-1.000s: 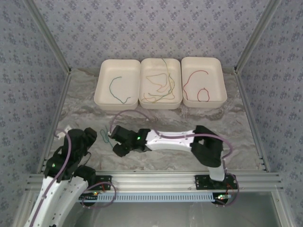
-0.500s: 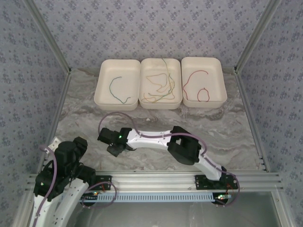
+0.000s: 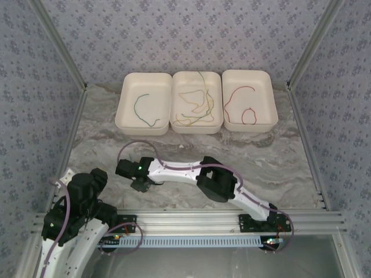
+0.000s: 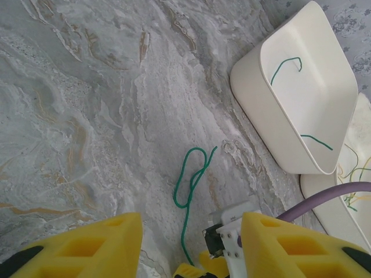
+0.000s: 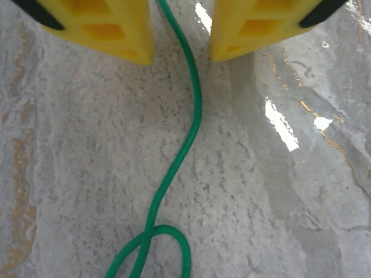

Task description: Untangle the cables

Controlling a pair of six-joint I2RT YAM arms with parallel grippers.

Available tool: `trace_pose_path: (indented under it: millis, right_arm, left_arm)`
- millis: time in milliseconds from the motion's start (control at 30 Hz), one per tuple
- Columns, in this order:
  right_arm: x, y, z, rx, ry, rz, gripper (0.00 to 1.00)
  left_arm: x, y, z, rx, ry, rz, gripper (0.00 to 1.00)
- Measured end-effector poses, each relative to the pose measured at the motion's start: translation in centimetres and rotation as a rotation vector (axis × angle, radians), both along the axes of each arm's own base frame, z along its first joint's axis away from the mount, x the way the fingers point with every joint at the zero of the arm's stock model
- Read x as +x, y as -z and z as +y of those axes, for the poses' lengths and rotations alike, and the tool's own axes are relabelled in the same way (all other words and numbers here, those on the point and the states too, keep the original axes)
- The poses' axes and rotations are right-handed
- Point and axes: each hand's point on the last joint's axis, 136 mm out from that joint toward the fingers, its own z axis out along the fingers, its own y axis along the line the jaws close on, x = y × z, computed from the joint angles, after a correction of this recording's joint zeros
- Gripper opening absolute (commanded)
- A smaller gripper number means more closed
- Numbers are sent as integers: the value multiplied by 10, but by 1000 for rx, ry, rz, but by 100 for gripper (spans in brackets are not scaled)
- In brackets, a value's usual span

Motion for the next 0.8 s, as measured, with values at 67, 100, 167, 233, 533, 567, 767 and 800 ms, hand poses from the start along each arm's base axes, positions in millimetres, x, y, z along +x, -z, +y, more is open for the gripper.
trace_pose_path:
  millis: [67,100,167,233,533,567,767,800]
  right_arm:
    - [-2,0,1,-11,-8,-5,20]
    - [-2,0,2,-16,-10,-6,13]
    - [-2,0,2,-24,-17,-14,1]
    - [0,0,1,-26,-12,-21,0]
    - [4,-11,-35,23,-18,-36,0]
    - [5,-16,-42,49,-10,-26,0]
    - [26,-80,-72,323,43,33,0]
    - [31,-90,-76,374,53,42,0]
  left_arm:
    - [0,0,0,0,0,0,49]
    - [0,0,0,0,0,0,49]
    - [0,0,0,-1,1,1,49]
    - [0,1,-1,-4,6,3,49]
    - [10,20,-25,-65,98,42,51]
    - [14,25,-32,-81,122,50,50]
    - [36,39,-76,-202,281,59,48]
    - [40,37,-82,-222,305,47,48]
